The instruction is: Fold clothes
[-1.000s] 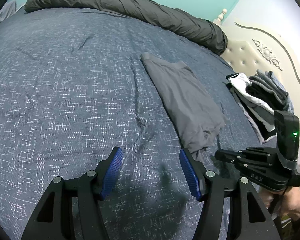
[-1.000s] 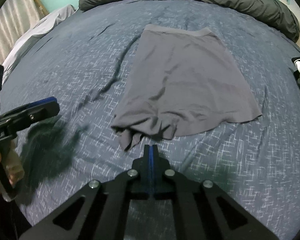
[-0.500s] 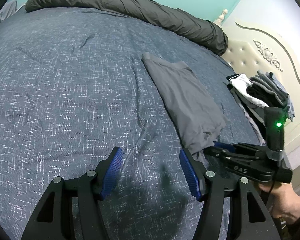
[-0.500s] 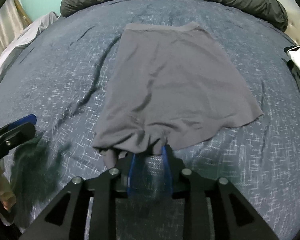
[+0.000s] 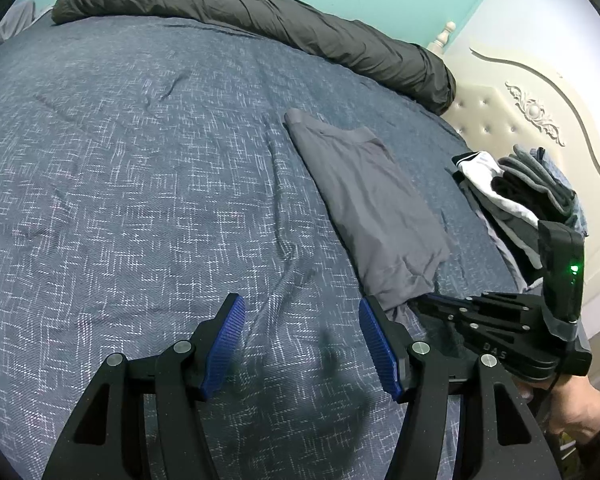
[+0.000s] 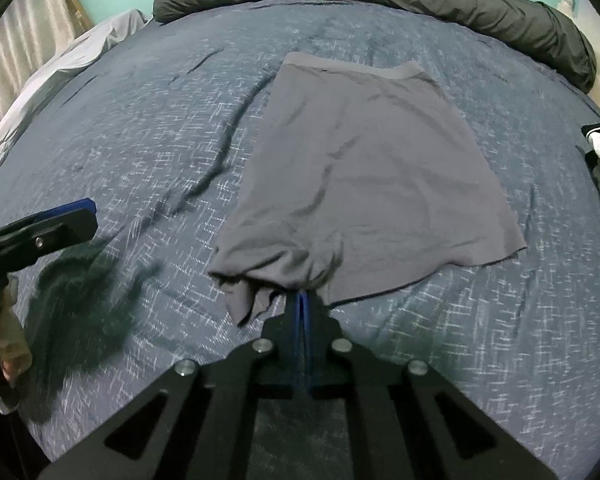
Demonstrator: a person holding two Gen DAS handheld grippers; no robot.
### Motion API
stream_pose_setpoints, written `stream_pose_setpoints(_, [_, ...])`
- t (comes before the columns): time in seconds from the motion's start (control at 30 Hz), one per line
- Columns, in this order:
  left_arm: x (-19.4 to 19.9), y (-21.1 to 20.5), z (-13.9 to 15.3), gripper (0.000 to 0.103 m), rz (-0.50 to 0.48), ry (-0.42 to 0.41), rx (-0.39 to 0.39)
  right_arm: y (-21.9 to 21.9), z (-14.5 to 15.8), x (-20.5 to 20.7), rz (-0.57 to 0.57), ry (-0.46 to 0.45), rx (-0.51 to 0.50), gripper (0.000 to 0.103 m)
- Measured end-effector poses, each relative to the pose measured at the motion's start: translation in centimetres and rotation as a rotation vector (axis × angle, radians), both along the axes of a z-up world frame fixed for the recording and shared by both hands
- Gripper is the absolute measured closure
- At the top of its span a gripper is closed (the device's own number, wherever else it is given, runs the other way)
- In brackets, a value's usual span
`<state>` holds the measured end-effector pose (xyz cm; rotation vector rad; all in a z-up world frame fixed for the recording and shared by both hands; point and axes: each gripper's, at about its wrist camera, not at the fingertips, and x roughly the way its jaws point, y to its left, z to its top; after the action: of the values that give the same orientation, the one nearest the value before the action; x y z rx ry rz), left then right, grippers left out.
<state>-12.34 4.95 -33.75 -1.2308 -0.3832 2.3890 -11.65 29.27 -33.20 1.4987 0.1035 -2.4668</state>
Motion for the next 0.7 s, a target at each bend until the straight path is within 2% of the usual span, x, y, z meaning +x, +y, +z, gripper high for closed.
stream_pose_setpoints(0.2, [0.0, 0.1, 0.0, 0.040, -0.002, -0.001, 0.000, 0.5, 0.2, 1.8, 0.033, -0.023, 0.048, 0.102])
stream_pose_setpoints(0.33, [0.0, 0.4, -0.2, 0.039, -0.010, -0.004, -0.006, 0.8, -0.3, 1.8, 0.028, -0.064, 0.029, 0.101])
stream_pose_setpoints(0.47, [-0.2, 0.3, -0.2, 0.039, -0.006, -0.005, -0.004, 1.3, 0.7, 1.5, 0.000, -0.059, -0.015, 0.099])
stream_pose_setpoints(0.53, [-0.2, 0.3, -0.2, 0.039, -0.003, -0.004, -0.003, 1.5, 1.7, 1.6, -0.001, -0.028, -0.054, 0.094])
stream_pose_setpoints(0.6, [-0.3, 0.1, -0.3, 0.040, -0.007, -0.004, -0.002, 0.9, 2.2, 1.7, 0.019, -0.012, -0.054, 0.074])
stream_pose_setpoints(0.7, [-0.3, -0.3, -0.5, 0.040, -0.020, -0.003, -0.002, -0.3, 2.0, 1.9, 0.049, -0.010, -0.026, 0.071])
